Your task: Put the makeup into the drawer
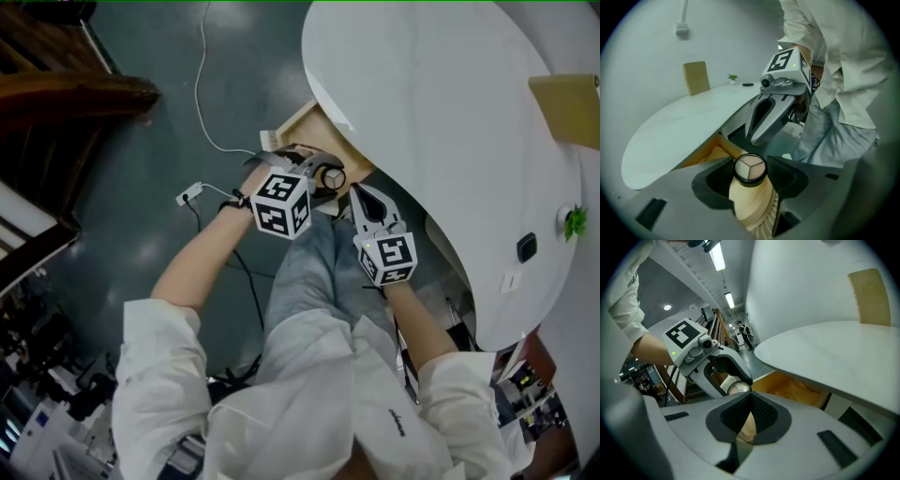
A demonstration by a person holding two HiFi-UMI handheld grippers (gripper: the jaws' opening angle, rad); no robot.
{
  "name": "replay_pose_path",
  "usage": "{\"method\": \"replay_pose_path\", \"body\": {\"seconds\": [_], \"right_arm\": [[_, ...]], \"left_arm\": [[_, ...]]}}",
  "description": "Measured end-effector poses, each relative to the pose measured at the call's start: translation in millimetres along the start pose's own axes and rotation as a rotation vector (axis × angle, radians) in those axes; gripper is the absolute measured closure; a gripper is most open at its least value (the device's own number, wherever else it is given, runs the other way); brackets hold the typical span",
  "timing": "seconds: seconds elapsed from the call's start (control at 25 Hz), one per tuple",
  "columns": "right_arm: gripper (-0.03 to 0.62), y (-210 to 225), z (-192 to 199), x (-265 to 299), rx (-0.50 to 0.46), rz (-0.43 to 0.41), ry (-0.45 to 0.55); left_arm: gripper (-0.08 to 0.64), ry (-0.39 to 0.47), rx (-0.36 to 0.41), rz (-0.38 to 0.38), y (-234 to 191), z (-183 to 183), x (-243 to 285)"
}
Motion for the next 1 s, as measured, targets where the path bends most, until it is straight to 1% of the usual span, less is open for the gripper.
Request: {"method": "replay_pose_path", "body": {"seconds": [0.2,0.32,0.52,0.72,0.84,1.0], "right_arm": [[0.575,7,15,2,0.010,0.012,-0.012],[0.575,11,22,7,0.014,0.026,-0.015],[0.575,15,31,14,0.022,0.046,-0.004],[0.575,24,40,18,0.024,0.067,-0.002],[0.575,28,44,20,0.045,0.077,-0.001],[0.575,32,51,19,0.074,0.091,0.004]], "left_arm": [[0.324,-0.045,0.176,0.151,-2,2,26],[0.324,-0.060,0.240,0.214,-4,8,43],[0.324,-0.069,0.252,0.276,-5,17,67],[0.324,-0.081,0.292,0.329,-5,25,88],[0.324,-0.101,0.316,0.364,-2,34,100],[0.324,-0.105,0.333,0.402,-1,38,116]]}}
Point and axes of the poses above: the fingertips, and each gripper's own axes: x forward along the fingers, y to its right, z out of its underside, the point moved 9 cm from there along -x, backward along the fingers, and after that the axes turned 15 degrees about x, right-handed, at the moved point
